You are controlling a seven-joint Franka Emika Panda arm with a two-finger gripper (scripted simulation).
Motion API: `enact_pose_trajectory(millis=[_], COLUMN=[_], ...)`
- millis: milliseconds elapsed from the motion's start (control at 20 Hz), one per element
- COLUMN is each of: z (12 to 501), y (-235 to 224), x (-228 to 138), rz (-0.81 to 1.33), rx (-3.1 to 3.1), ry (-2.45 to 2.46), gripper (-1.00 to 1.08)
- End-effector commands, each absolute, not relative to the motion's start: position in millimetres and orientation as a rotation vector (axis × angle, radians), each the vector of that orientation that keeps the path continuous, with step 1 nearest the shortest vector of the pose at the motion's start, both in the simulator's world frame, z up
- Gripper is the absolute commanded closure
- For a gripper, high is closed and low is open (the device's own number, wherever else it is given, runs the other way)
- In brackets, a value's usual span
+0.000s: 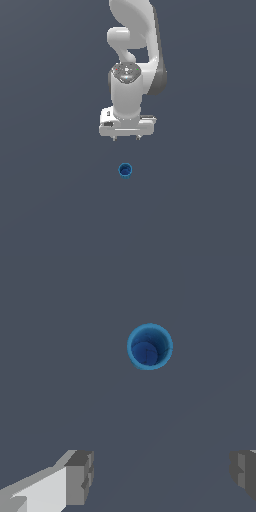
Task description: Pick up the object and move it to a goal position.
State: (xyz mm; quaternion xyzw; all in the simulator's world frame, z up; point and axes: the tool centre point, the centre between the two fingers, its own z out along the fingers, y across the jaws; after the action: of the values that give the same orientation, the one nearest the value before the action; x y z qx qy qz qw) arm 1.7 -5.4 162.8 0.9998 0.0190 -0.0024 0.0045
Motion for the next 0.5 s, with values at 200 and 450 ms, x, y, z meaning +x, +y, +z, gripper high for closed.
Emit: enact_pose_trajectory(millis=[200, 450], z=[165.0, 170.9], y=[-4.5, -2.3], x=[3.1, 6.2], rz=[-0.001, 0.014], rx=[3.126, 3.111], ry=[0.064, 0.071], gripper=[-0.92, -0.92])
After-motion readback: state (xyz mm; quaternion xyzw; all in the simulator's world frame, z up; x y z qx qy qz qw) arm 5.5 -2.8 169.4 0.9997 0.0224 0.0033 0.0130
